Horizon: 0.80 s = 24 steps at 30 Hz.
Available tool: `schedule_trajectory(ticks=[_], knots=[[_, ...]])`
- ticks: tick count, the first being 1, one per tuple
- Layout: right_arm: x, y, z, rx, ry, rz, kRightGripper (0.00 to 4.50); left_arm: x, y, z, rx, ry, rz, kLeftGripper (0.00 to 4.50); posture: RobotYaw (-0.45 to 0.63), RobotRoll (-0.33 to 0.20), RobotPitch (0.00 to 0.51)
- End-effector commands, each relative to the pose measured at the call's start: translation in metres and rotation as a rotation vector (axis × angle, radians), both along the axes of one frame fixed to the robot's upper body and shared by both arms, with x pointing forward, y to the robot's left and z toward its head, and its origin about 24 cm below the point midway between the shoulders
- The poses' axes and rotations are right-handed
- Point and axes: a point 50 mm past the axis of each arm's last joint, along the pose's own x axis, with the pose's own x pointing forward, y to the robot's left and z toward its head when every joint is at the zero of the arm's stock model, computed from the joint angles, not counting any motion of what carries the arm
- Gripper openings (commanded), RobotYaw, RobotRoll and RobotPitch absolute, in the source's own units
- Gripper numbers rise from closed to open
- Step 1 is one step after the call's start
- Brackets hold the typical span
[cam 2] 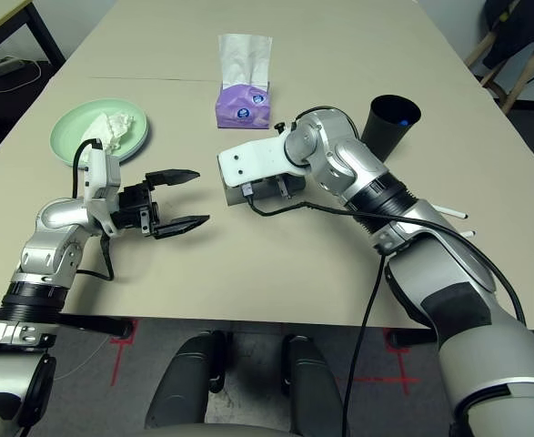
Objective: Organize and tidy the items on the table.
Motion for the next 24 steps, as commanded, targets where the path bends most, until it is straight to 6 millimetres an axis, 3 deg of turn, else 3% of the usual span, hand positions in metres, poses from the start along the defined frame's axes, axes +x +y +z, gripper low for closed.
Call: schedule_trajectory(ticks=[1,5,6,10,16,20,24], knots=[[-0.002,0.0,0.006,0.02,0.014,-0.003,2.85,0.001,0.001,-0.001,0.014,0.006,-0.009,4.5,0.14,0.0,0.144],[-0.004,0.001,0.008,0.03,0.025,-0.012,4.3,0.003,0.0,0.0,0.014,0.003,-0.016,4.5,0.13,0.0,0.141],[-0.004,0.001,0.009,0.036,0.026,-0.017,4.48,0.004,-0.001,0.0,0.014,0.001,-0.018,4.5,0.13,0.0,0.141],[-0.006,0.001,0.021,0.107,0.048,-0.048,4.48,0.005,0.0,0.0,0.015,0.001,-0.022,4.5,0.11,0.0,0.134],[-0.017,-0.018,0.042,0.416,0.16,-0.17,4.48,0.009,0.001,-0.001,0.017,0.006,-0.015,4.5,0.07,0.0,0.123],[-0.031,-0.033,0.036,0.786,0.276,-0.161,4.48,0.013,0.001,-0.001,0.02,0.01,-0.019,4.5,0.04,0.0,0.123],[-0.038,-0.061,0.012,0.981,0.3,-0.256,4.48,0.016,0.001,-0.001,0.026,0.015,-0.027,4.5,0.03,0.0,0.128]])
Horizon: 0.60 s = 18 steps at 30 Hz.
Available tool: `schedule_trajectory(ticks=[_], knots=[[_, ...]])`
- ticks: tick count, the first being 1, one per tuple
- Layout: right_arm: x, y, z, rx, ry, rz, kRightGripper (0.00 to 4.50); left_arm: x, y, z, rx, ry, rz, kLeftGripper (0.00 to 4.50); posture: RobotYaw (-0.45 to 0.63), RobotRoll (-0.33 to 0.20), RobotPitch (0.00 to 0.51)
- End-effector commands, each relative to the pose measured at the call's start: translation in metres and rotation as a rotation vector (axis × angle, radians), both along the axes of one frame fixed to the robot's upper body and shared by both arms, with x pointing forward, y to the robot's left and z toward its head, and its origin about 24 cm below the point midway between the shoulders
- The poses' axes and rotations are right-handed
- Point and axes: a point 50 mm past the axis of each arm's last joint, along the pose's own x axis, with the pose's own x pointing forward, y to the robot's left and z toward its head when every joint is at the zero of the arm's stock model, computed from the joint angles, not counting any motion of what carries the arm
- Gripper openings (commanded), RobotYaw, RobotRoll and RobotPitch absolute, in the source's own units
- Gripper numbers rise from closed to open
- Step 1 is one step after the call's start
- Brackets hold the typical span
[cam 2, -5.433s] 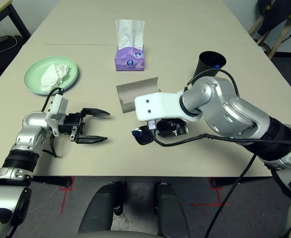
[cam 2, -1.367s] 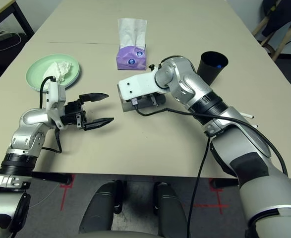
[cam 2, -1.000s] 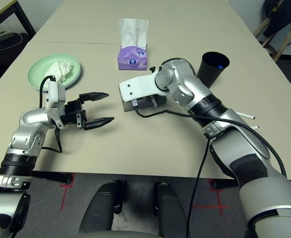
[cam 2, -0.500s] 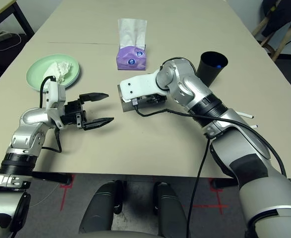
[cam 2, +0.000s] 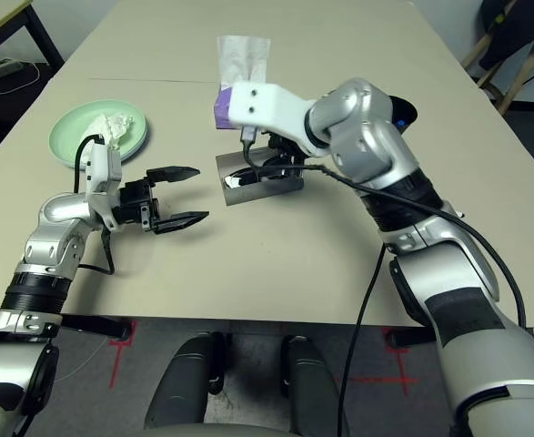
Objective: Organize and tidy the items on the table.
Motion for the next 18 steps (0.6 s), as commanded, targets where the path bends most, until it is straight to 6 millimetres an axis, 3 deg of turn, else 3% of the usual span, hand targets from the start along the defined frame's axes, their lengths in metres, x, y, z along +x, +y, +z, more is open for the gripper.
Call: schedule_trajectory(ticks=[1,9,18], knots=[[-0.007,-0.026,-0.012,0.179,0.022,-0.099,4.48,0.002,-0.002,-0.003,0.022,0.009,-0.021,4.5,0.02,0.0,0.128],[-0.01,-0.053,-0.06,0.512,0.045,-0.222,4.48,0.006,-0.006,-0.008,0.02,0.023,-0.018,4.5,0.03,0.0,0.131],[-0.014,-0.082,-0.099,0.597,-0.051,-0.287,4.48,0.012,-0.009,-0.014,-0.036,0.002,0.025,4.5,0.04,0.0,0.135]])
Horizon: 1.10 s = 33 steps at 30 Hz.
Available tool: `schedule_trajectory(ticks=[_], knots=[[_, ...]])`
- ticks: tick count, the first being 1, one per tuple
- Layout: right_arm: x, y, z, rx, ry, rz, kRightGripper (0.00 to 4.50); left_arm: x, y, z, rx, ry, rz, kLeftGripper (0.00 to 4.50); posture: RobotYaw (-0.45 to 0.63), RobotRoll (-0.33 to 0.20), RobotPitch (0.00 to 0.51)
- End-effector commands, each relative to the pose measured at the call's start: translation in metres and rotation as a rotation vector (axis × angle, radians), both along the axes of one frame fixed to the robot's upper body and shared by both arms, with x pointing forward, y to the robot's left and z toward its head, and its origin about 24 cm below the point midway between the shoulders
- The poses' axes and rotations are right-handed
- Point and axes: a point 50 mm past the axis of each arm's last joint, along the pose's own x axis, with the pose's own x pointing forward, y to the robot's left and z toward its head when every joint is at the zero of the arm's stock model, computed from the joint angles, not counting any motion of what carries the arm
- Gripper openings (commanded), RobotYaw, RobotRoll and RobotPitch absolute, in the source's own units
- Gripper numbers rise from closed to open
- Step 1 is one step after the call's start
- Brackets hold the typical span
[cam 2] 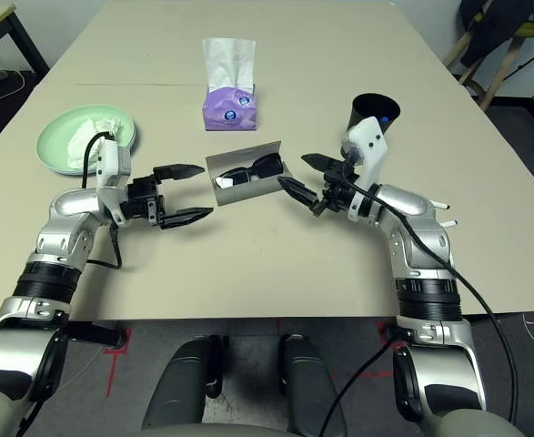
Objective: Organize and tidy the items on the table.
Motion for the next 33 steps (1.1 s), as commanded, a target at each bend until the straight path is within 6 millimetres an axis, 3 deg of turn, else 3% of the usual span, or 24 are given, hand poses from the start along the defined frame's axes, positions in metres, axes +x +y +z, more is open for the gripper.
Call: schedule_trajectory(ticks=[1,9,29,33], knots=[[-0.005,-0.018,-0.012,0.006,-0.021,-0.038,4.48,0.003,0.001,-0.001,-0.009,-0.025,0.01,4.5,0.04,0.0,0.136],[-0.02,-0.058,-0.025,-0.013,-0.069,-0.054,4.48,0.007,0.01,-0.014,0.002,-0.057,-0.003,4.5,0.03,0.0,0.135],[-0.028,-0.054,-0.027,-0.046,-0.068,0.062,4.48,0.013,0.002,-0.016,0.001,-0.029,-0.046,4.5,0.01,0.0,0.123],[-0.027,-0.055,-0.024,-0.045,-0.074,0.061,4.5,0.014,0.013,-0.02,0.029,0.042,-0.025,3.57,0.0,0.0,0.125]])
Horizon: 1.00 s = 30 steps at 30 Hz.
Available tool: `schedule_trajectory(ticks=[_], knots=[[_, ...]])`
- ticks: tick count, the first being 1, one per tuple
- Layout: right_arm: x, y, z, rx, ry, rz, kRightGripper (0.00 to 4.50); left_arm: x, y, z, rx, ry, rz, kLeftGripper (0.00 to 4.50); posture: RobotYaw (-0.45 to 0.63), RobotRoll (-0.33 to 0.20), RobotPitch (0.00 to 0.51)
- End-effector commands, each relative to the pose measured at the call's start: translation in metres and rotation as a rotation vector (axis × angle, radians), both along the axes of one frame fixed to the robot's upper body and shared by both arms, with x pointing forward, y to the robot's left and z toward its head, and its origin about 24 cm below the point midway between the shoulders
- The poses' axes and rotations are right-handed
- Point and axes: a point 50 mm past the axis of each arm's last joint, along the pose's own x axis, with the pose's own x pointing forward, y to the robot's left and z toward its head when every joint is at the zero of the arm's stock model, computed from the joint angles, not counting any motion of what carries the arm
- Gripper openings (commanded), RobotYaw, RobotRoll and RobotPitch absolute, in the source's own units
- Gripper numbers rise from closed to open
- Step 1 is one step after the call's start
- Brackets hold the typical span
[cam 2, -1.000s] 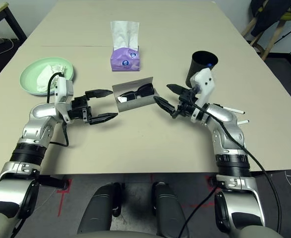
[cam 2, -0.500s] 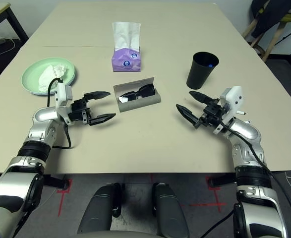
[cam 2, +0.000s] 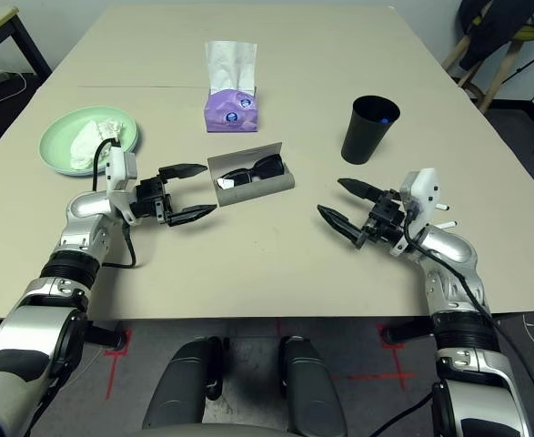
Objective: Organize and tidy the items on the table.
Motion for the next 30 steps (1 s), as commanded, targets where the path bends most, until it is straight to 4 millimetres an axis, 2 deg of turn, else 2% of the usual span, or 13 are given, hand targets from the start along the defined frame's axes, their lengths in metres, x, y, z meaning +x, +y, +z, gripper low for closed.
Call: schedule_trajectory(ticks=[1,9,14,16,22,27,30], knots=[[-0.001,-0.003,0.004,-0.006,-0.01,0.002,4.5,0.002,0.01,-0.006,0.041,0.086,0.024,3.16,0.0,0.0,0.125],[-0.003,-0.002,0.006,0.006,-0.02,0.004,4.5,0.019,0.021,-0.001,-0.019,0.113,0.259,0.01,-0.01,0.0,0.124],[-0.004,0.003,0.004,0.013,-0.013,0.029,4.5,0.032,0.029,0.007,-0.019,0.087,0.442,0.01,-0.01,0.0,0.127],[-0.002,0.004,0.007,0.019,-0.019,0.031,4.5,0.04,0.033,0.013,-0.024,0.082,0.572,0.01,-0.01,0.0,0.128],[0.001,0.009,0.01,0.033,-0.029,0.04,4.5,0.055,0.029,0.025,-0.132,0.078,0.778,0.01,0.0,0.0,0.125],[0.003,0.015,0.011,0.046,-0.037,0.042,4.5,0.058,0.007,0.024,-0.114,0.07,0.722,0.01,-0.01,0.0,0.125],[0.006,0.018,0.007,0.041,-0.044,0.037,4.5,0.057,-0.011,0.02,-0.108,0.084,0.618,0.01,-0.02,0.0,0.123]])
